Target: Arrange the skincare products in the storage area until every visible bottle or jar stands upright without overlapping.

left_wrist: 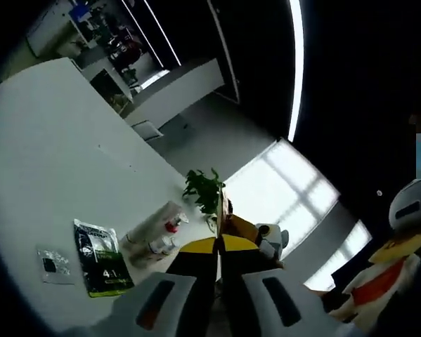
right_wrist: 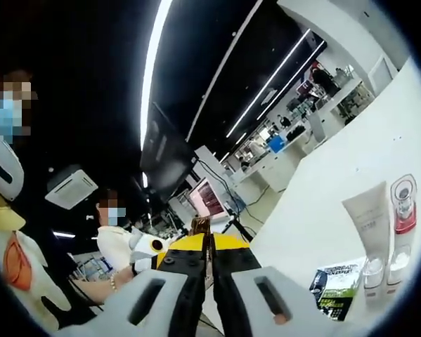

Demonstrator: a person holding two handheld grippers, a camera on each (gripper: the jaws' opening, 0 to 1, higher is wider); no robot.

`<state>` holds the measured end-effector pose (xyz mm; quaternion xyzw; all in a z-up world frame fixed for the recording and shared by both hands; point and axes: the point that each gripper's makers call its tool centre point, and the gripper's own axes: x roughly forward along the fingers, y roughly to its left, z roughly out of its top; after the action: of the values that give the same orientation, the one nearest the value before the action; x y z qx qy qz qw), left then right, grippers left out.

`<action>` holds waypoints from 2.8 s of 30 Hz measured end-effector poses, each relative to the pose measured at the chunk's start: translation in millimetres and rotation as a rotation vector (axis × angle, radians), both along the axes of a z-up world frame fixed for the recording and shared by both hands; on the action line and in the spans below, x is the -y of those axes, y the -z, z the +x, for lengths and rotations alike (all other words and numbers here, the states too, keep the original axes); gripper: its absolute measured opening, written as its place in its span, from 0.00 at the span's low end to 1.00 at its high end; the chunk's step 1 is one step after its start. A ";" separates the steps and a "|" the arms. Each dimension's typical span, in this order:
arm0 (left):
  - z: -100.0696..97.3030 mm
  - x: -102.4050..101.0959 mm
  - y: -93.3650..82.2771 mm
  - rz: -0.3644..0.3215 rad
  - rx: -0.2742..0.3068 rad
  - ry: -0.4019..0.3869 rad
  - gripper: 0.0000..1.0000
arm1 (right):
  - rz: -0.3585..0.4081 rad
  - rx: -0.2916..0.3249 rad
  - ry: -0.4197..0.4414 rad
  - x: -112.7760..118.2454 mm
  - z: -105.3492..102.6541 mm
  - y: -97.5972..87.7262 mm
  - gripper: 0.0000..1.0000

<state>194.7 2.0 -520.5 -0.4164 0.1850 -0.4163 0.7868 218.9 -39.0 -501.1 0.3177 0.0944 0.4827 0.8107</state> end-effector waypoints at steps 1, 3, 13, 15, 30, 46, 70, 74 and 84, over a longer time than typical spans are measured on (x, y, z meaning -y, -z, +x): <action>-0.1 0.1 -0.1 0.000 0.000 -0.002 0.00 | -0.001 -0.002 0.000 0.2 0.1 0.6 0.01; 0.0 0.1 0.9 0.021 0.015 -0.004 0.01 | -0.005 -0.007 -0.002 -0.2 0.1 1.7 0.01; -2.4 2.4 9.9 0.117 0.039 0.033 0.00 | 0.021 -0.038 -0.026 -1.7 -1.6 1.4 0.01; -2.5 1.4 10.5 0.122 0.039 0.035 0.00 | 0.020 -0.039 -0.028 -2.2 -2.0 1.6 0.01; 0.6 -4.1 15.2 0.231 0.072 0.068 0.00 | 0.001 -0.043 -0.050 -4.7 -5.5 4.1 0.01; -6.7 0.9 12.1 0.211 0.016 0.141 0.00 | -0.044 -0.012 -0.036 0.4 0.4 6.9 0.03; -16.5 4.1 19.7 0.230 -0.011 0.167 0.00 | -0.101 0.038 -0.047 -4.5 -1.1 4.0 0.01; -18.6 2.8 18.0 0.218 -0.019 0.159 0.00 | -0.129 0.072 -0.015 -5.0 -4.7 1.2 0.01; -25.8 1.3 12.9 0.253 0.000 0.161 0.00 | -0.425 0.204 -0.005 -8.7 -9.2 -1.1 0.01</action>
<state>168.9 0.6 -533.4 -0.2977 0.2687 -0.4514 0.7971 209.7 -30.4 -499.9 0.0894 0.1124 0.4836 0.8634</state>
